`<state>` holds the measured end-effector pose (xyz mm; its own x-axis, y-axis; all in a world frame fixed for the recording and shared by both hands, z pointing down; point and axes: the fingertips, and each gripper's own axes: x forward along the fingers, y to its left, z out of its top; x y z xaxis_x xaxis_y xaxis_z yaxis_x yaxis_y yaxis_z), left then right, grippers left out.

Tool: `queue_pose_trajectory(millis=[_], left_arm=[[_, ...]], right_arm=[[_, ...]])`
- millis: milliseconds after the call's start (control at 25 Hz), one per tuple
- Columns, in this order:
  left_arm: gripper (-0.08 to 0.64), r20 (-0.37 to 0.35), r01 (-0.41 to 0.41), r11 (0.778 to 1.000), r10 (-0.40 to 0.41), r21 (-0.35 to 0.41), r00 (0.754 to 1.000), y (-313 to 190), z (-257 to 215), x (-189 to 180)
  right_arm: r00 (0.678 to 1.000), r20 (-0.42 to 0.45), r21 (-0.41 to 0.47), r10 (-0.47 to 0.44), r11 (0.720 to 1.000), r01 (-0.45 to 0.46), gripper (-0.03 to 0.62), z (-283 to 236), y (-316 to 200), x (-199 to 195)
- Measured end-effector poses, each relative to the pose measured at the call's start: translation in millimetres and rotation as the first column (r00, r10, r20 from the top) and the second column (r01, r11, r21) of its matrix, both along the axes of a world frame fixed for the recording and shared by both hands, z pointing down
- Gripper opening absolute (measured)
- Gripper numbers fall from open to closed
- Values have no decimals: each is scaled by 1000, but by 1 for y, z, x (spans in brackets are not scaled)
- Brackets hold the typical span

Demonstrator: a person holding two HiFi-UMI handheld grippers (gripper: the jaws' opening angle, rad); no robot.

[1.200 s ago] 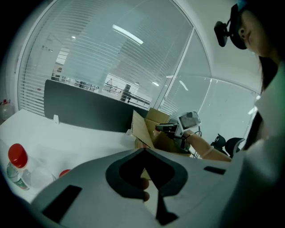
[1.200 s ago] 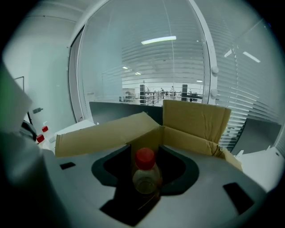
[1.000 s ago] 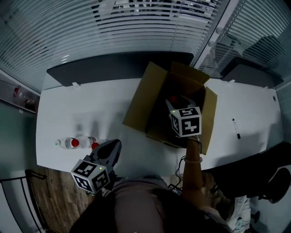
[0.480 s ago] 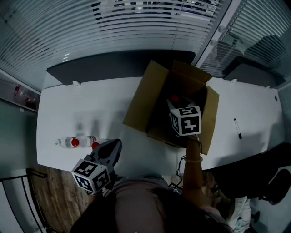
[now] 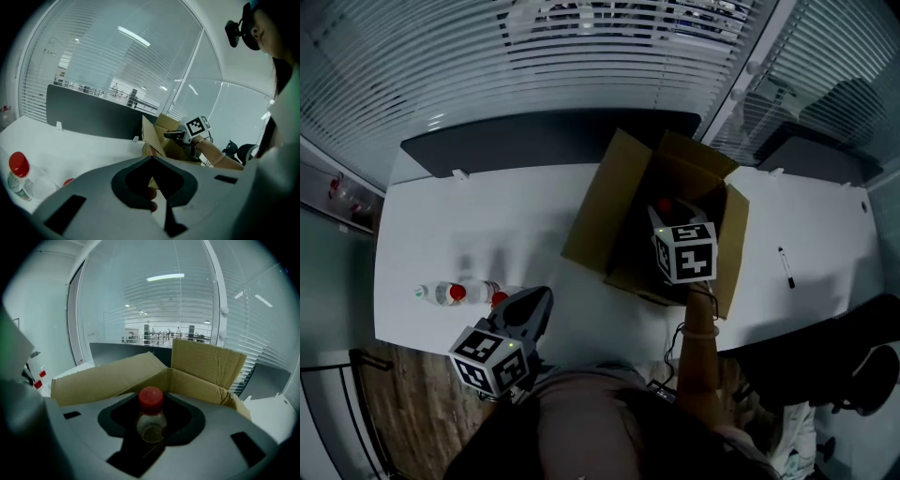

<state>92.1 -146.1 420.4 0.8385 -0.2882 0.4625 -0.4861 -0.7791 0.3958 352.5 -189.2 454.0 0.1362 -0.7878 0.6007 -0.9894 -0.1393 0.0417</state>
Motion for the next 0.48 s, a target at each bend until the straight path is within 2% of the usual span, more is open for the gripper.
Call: queue_pose_trajectory(millis=[480], left_arm=[[9, -31, -4, 1000, 4, 17, 1000, 9, -9, -13]], right_arm=[[999, -43, 158, 6, 987, 0, 173, -74, 12, -14]])
